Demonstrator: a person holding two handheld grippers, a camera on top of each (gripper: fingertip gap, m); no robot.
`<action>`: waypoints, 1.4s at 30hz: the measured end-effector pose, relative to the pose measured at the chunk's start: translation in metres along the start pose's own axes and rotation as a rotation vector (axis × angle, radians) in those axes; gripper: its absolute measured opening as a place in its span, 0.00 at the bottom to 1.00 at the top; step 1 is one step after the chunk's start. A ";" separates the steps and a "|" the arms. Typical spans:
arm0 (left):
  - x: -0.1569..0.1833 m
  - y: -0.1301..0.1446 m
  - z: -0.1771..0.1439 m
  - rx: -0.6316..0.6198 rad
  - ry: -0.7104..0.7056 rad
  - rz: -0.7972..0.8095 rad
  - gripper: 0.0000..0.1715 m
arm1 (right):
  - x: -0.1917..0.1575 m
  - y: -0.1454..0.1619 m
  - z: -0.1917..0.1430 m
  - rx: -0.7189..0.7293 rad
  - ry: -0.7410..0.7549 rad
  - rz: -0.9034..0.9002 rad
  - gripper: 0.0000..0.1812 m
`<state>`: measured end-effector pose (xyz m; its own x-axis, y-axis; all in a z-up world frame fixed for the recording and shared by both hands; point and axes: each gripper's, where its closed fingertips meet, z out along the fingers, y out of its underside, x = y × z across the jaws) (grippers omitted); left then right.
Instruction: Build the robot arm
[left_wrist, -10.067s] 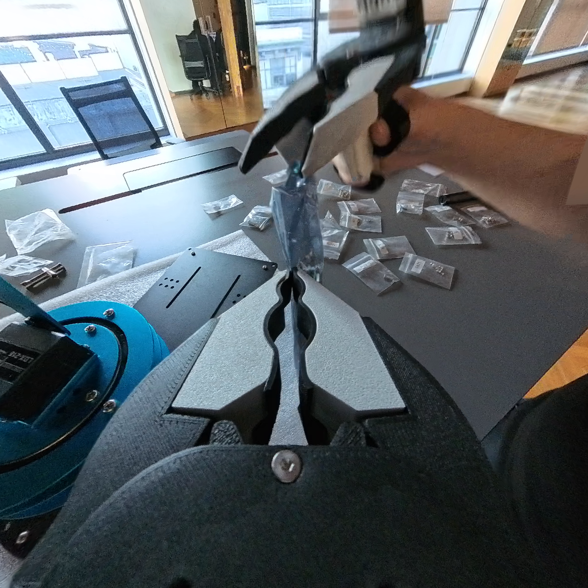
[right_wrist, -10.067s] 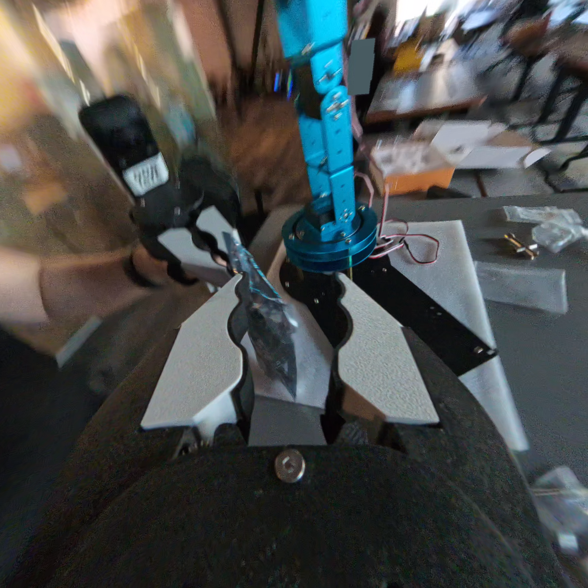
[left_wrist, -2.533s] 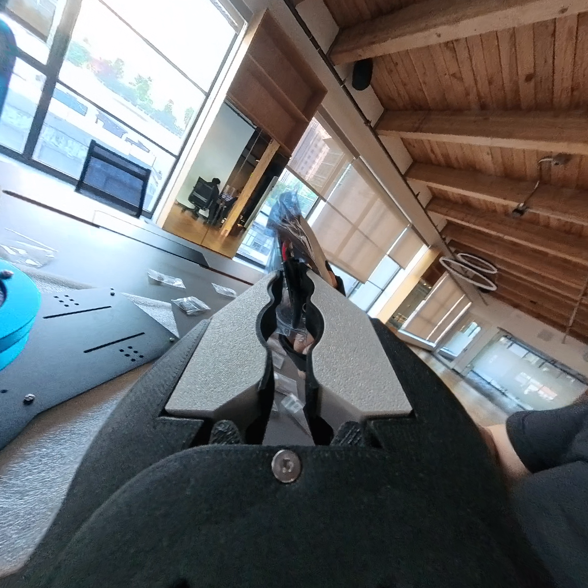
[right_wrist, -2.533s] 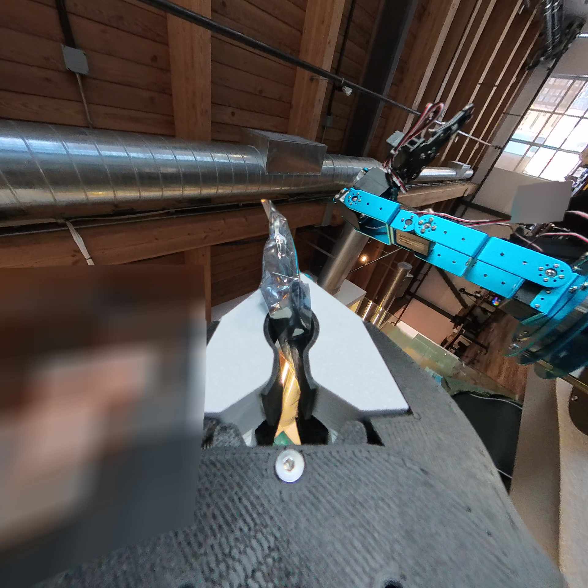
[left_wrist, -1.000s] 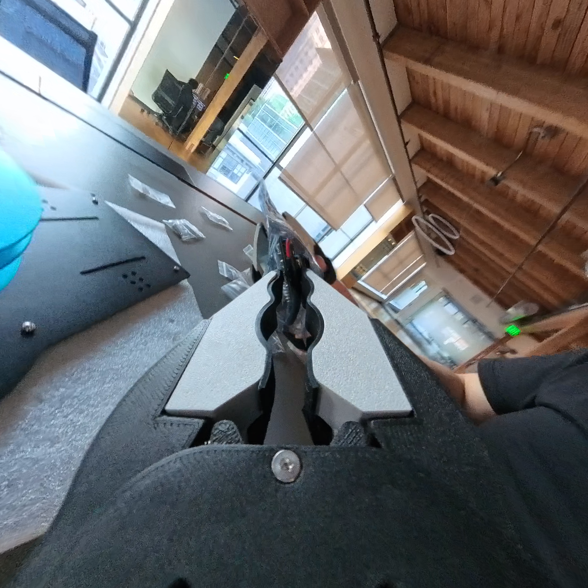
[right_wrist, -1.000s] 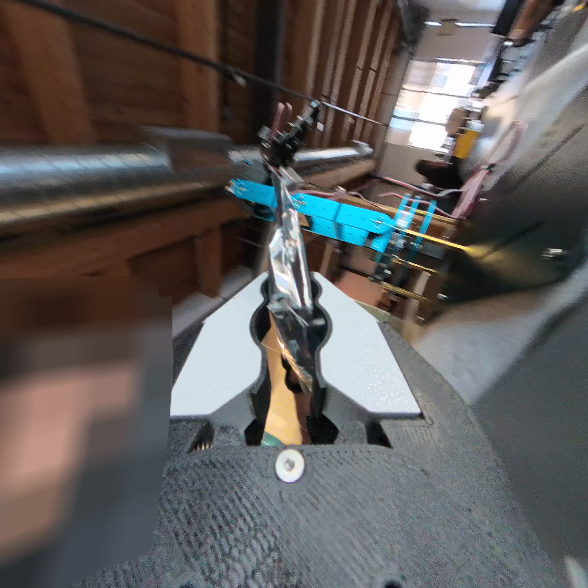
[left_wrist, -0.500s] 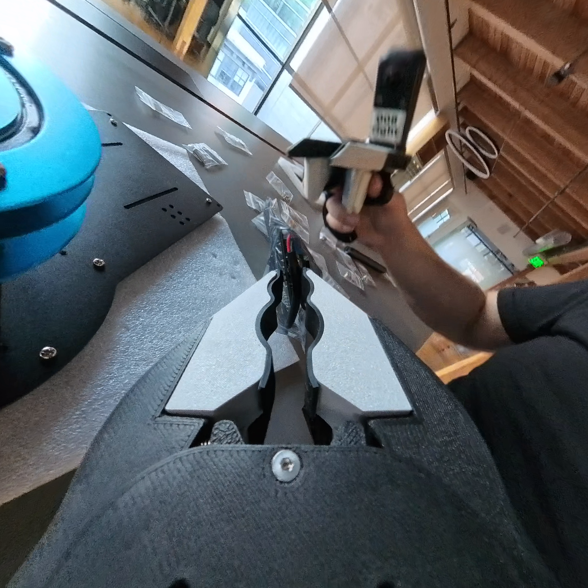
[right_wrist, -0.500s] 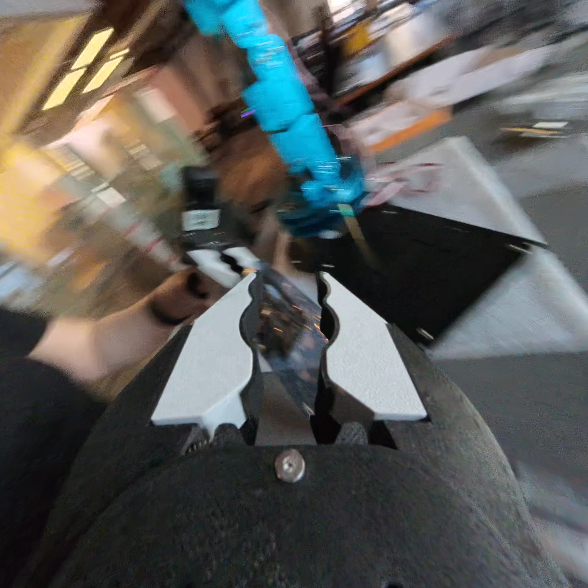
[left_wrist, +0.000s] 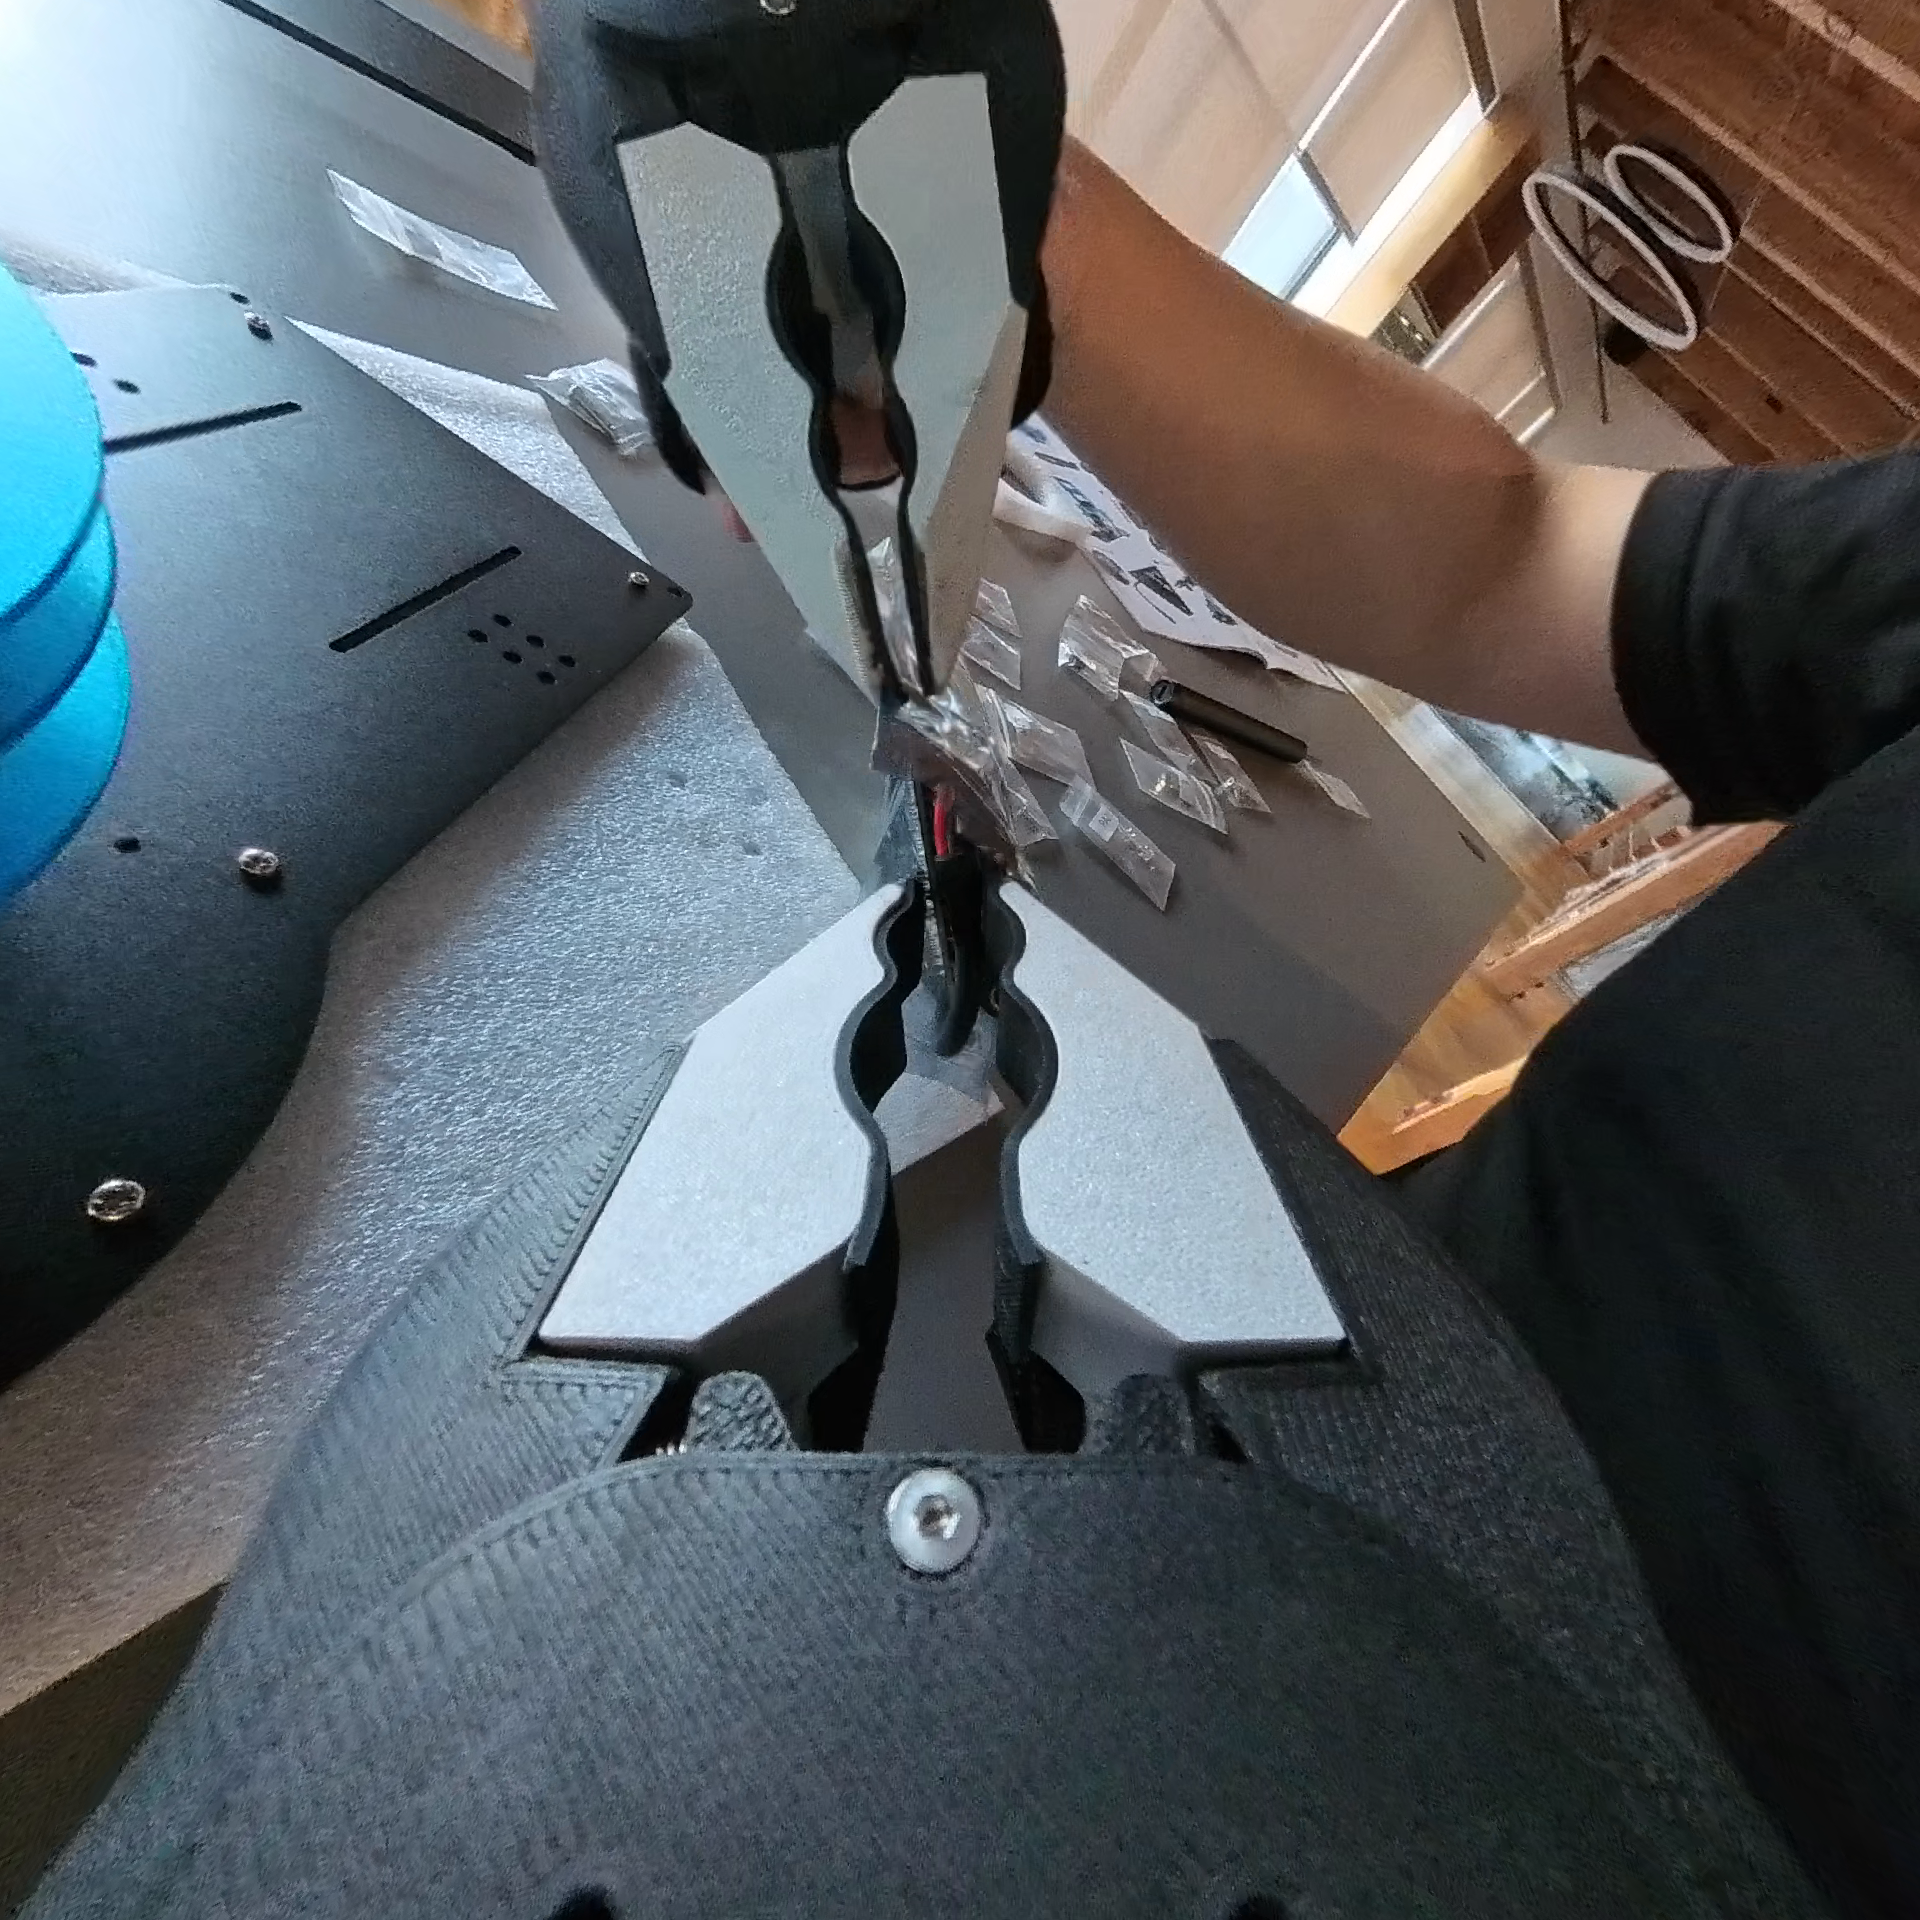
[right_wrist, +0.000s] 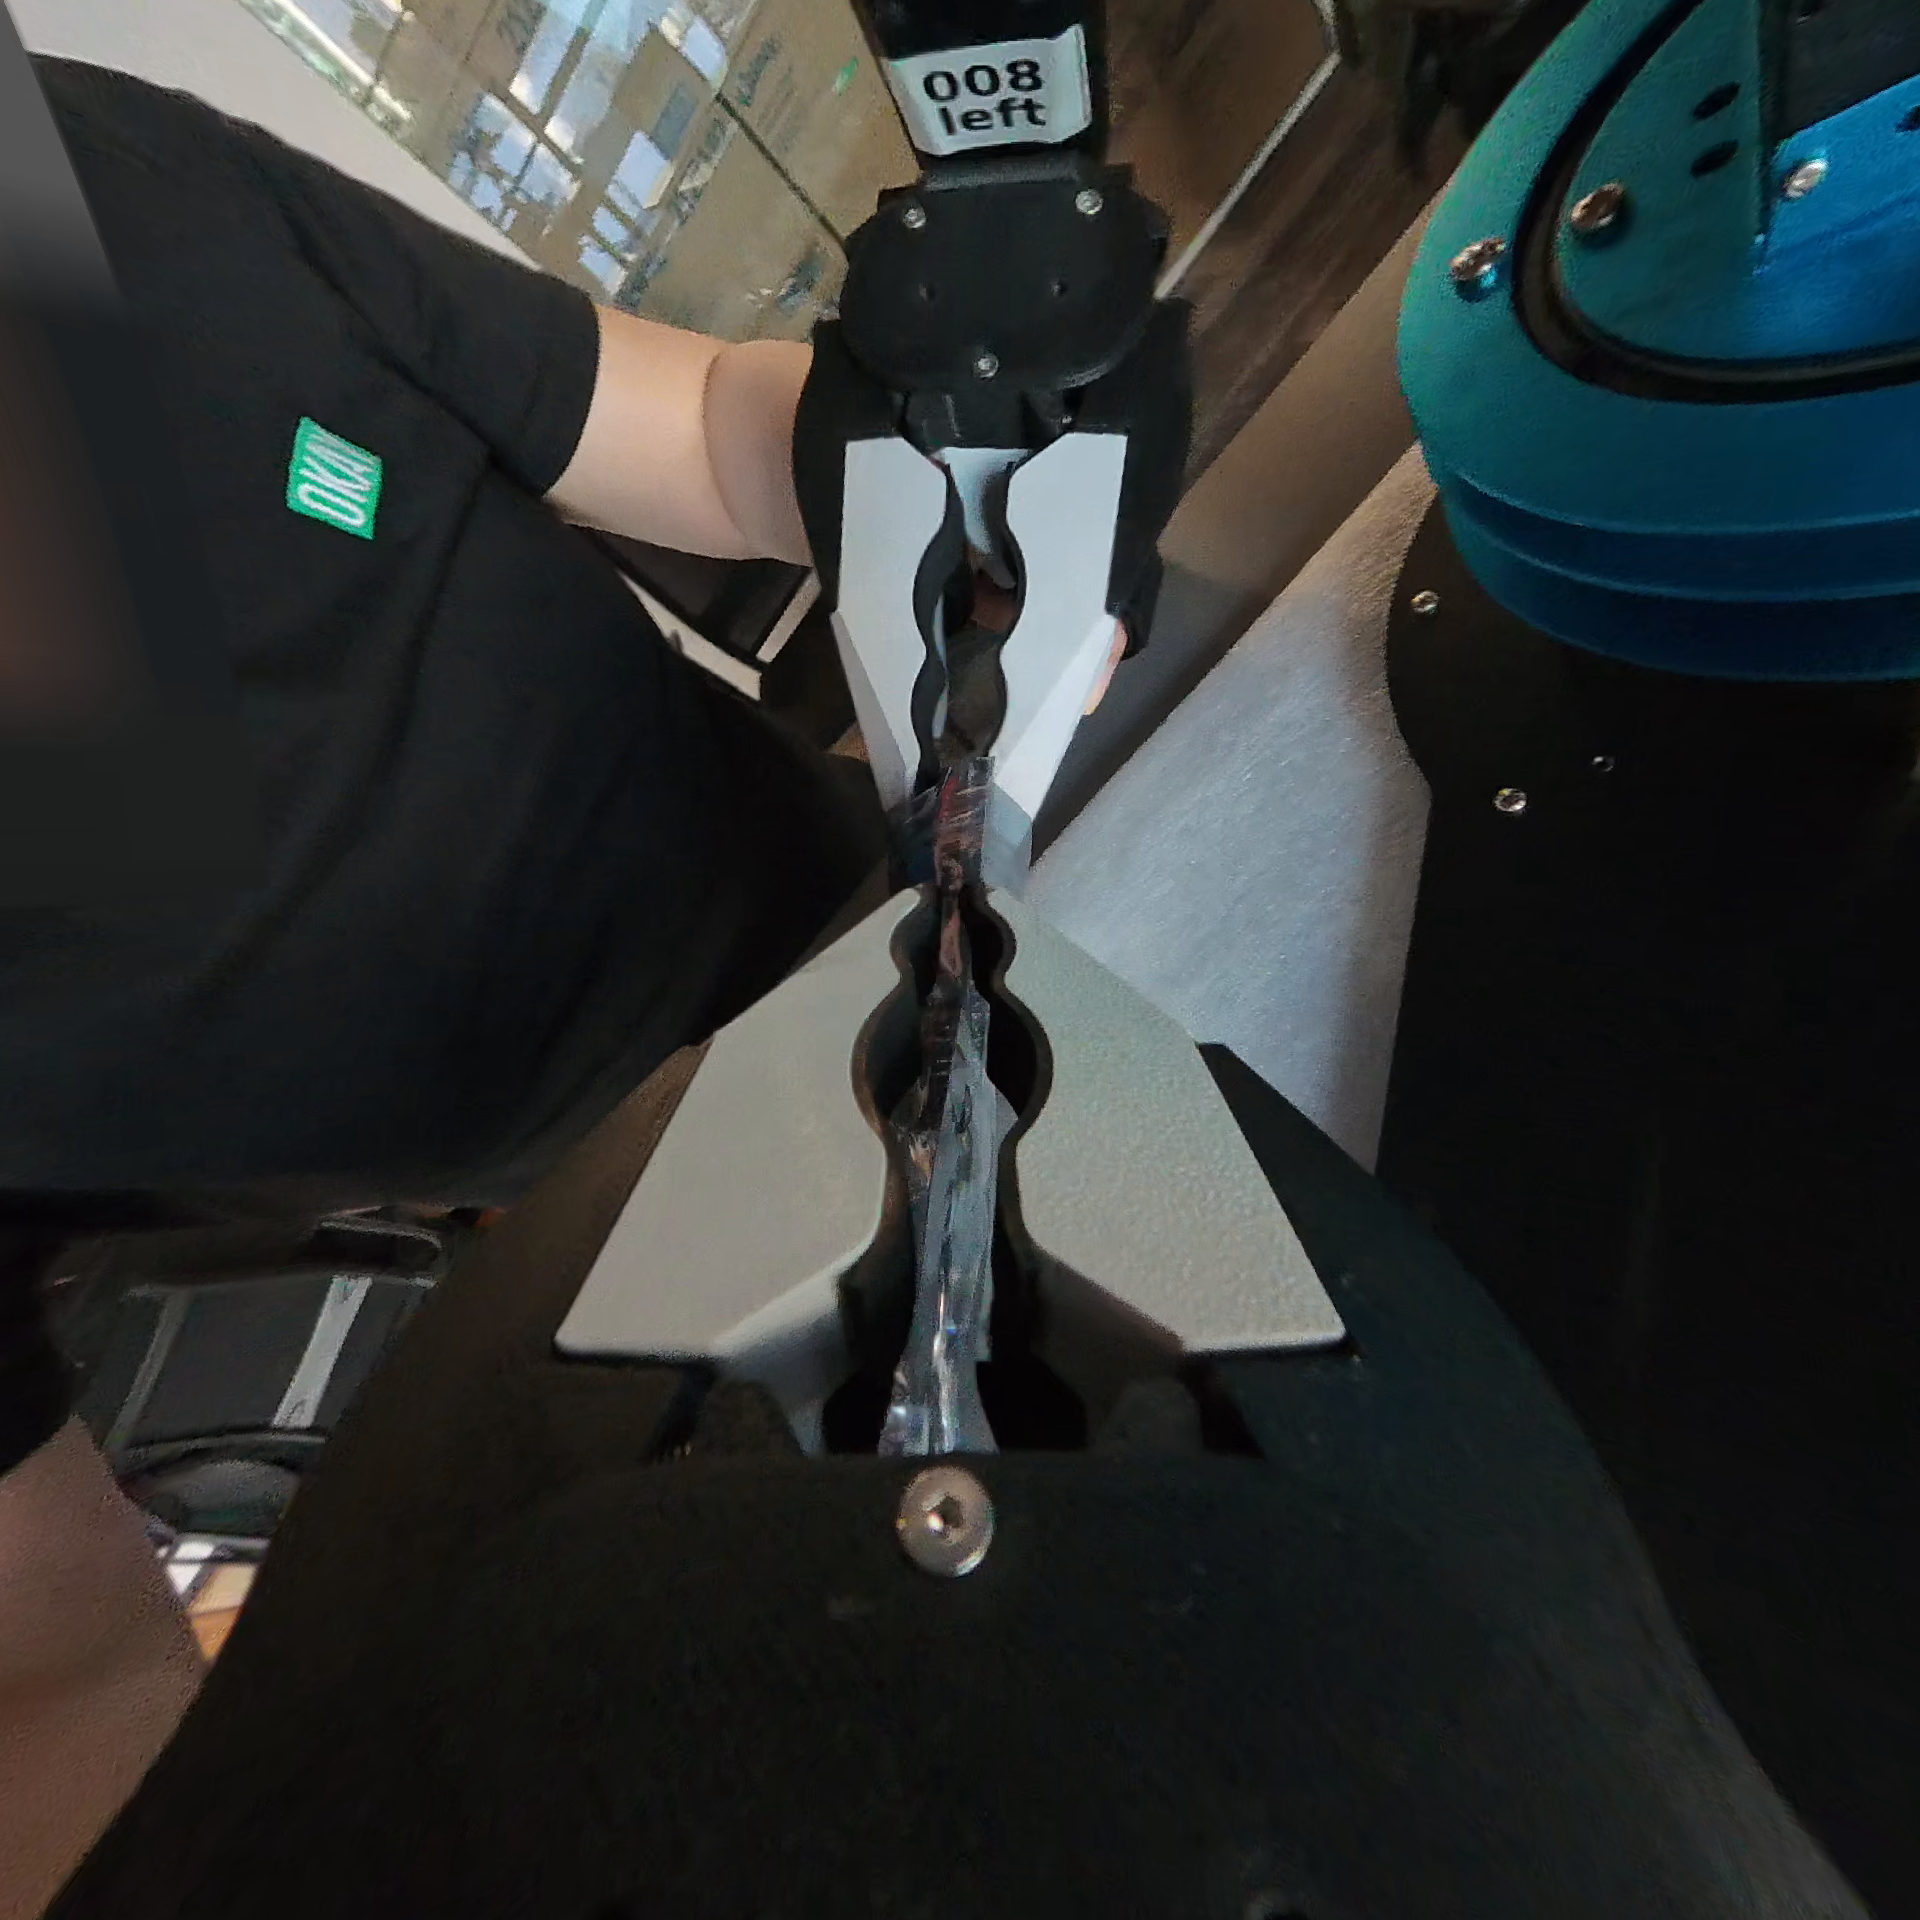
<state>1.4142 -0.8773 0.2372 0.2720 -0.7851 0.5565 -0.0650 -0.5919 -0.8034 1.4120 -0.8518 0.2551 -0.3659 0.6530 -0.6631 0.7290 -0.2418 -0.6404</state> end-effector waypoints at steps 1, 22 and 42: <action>0.000 0.000 0.000 -0.002 -0.001 0.002 0.05 | 0.000 0.000 0.000 -0.001 -0.011 -0.006 0.02; 0.001 0.003 0.003 -0.027 0.003 0.027 0.05 | -0.002 0.007 0.004 -0.112 -0.052 -0.020 0.06; -0.002 0.002 0.002 -0.009 -0.006 0.014 0.06 | 0.002 0.001 0.002 0.018 -0.092 -0.036 0.00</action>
<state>1.4151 -0.8771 0.2343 0.2768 -0.7925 0.5435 -0.0774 -0.5821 -0.8094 1.4105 -0.8520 0.2526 -0.4440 0.5934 -0.6713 0.7038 -0.2327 -0.6712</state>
